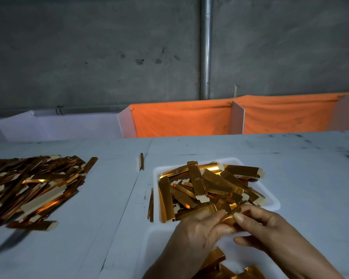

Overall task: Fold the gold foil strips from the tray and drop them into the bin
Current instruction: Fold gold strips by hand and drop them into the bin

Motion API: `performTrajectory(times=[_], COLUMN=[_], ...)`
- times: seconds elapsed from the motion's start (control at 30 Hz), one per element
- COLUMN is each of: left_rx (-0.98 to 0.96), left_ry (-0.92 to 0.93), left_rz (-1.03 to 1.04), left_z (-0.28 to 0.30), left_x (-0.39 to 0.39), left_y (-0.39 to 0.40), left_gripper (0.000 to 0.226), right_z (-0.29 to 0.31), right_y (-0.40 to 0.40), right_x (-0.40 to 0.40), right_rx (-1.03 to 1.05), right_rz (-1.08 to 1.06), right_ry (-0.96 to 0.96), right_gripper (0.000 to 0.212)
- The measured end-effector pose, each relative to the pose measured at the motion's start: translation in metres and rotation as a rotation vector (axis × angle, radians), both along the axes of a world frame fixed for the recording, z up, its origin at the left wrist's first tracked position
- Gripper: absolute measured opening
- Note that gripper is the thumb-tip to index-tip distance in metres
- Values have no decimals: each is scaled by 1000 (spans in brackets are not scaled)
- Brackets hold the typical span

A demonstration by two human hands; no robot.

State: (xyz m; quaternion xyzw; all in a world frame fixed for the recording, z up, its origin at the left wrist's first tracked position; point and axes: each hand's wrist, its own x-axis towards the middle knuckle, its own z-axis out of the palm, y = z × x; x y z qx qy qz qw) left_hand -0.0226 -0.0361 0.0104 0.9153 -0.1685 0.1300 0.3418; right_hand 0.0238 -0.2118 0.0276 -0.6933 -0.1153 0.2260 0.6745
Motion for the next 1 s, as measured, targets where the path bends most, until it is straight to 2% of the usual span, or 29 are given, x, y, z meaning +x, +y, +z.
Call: performTrajectory(times=[0.07, 0.2, 0.33, 0.63, 0.83, 1.0], left_rx=[-14, -77, -98, 27, 150, 166], left_ry=[22, 79, 114, 54, 58, 37], left_rz=[22, 44, 51, 87, 87, 81], left_z=[-1, -2, -3, -6, -1, -5], left_x=[0, 1, 1, 5, 7, 8], left_y=[-1, -3, -5, -8, -9, -7], left_gripper=[62, 49, 46, 46, 48, 47], right_z=[1, 2, 4, 4, 2, 0], right_y=[-1, -3, -4, -1, 3, 7], right_x=[0, 0, 0, 2, 2, 2], right_rx=[14, 11, -10, -98, -115, -144], right_rz=[-30, -55, -63, -100, -131, -187], right_ry=[-10, -1, -20, -93, -101, -158], right_gripper=[28, 18, 16, 21, 17, 12])
